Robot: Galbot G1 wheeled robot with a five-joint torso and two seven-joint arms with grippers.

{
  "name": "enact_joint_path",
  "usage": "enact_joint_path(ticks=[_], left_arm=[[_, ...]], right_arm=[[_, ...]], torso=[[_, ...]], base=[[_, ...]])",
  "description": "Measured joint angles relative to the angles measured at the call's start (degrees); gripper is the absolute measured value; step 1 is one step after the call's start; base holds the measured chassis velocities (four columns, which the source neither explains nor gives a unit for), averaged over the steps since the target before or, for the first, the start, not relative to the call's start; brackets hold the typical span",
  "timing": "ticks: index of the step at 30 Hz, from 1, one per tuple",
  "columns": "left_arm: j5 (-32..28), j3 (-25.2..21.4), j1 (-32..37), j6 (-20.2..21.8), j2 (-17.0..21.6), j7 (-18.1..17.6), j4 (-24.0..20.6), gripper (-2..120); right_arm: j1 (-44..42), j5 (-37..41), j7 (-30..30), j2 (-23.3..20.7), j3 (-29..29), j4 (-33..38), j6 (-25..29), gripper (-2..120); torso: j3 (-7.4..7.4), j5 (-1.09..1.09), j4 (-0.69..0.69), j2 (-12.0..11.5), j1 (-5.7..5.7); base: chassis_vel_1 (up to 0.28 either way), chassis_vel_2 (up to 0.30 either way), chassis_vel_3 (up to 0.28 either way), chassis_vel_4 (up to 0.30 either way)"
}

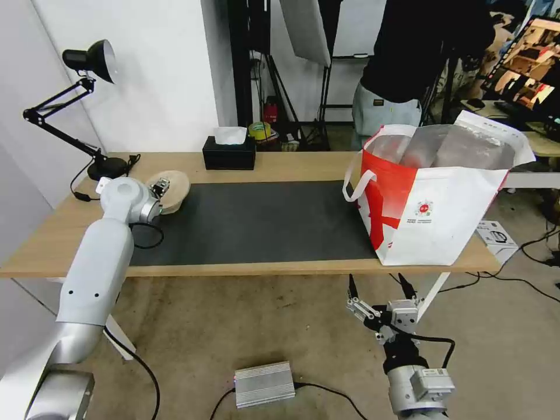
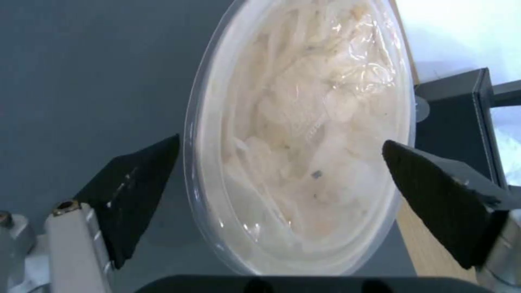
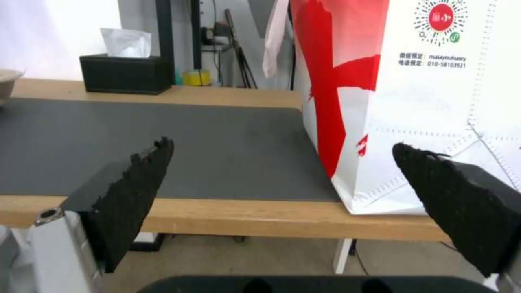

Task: Pick up the trash from the table and place it into the takeout bag.

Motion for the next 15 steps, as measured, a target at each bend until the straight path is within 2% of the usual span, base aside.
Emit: enact_joint_path(ticks=[15], left_arm=[[2.0,0.0,-0.4,0.1,-1.2,0.5,1.5,100]], right_arm=[[0.0,0.0,0.0,0.0,0.0,0.0,0.0,100]], torso=[[0.00,0.00,0.00,0.0,0.00]], base=[[0.000,0.000,0.000,0.000]])
